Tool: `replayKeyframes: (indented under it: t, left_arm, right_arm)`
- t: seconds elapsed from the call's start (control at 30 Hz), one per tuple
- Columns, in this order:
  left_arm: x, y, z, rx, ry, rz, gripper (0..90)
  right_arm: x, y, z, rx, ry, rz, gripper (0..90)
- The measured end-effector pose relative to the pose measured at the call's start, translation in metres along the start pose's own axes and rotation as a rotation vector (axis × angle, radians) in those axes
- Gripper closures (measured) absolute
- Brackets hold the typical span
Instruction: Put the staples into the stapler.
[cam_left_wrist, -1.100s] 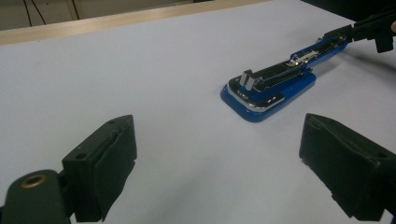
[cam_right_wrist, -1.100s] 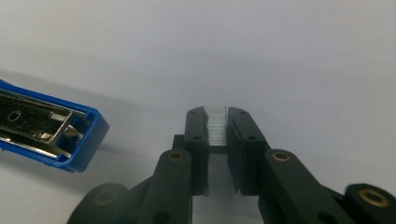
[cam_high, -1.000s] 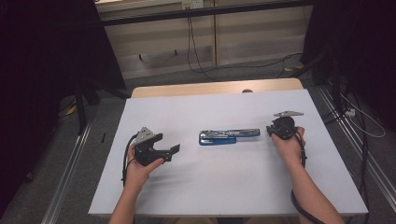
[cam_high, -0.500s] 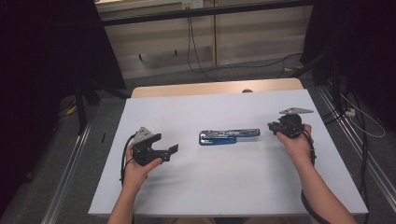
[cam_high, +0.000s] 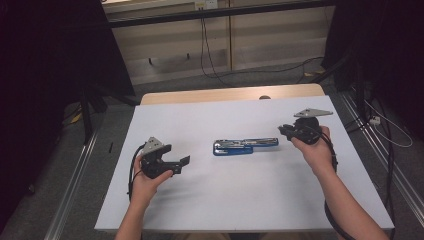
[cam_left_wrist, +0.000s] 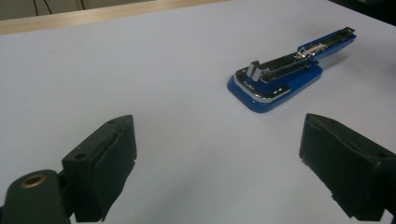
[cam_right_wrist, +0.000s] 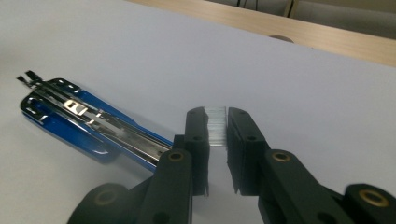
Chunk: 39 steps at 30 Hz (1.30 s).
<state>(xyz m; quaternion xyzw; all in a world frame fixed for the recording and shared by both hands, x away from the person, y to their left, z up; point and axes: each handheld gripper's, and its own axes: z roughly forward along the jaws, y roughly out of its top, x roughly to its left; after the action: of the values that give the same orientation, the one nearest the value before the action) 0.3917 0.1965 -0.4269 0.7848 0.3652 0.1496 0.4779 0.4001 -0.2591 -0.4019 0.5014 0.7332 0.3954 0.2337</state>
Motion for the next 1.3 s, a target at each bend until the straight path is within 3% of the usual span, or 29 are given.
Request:
replayKeyframes:
  t: [0.27,0.43,0.7,0.9,1.3]
  left_arm:
    - [0.003,0.004,-0.002,-0.020,-0.002,-0.009,10.9]
    - [0.005,0.005,-0.002,-0.026,-0.004,-0.031,10.5]
    - [0.005,0.005,0.000,-0.015,-0.015,-0.030,8.9]
    - [0.005,0.006,0.000,-0.029,-0.027,-0.047,8.8]
    - [0.003,0.007,0.002,-0.032,-0.035,-0.047,8.9]
  right_arm:
    - [0.014,0.013,0.004,0.008,0.061,-0.070,79.5]
    - [0.021,0.018,0.006,0.004,0.078,-0.088,79.5]
    - [0.030,0.030,0.006,-0.016,0.110,-0.109,79.5]
    - [0.042,0.040,0.007,-0.020,0.143,-0.170,79.6]
    - [0.051,0.043,0.015,-0.018,0.192,-0.193,79.5]
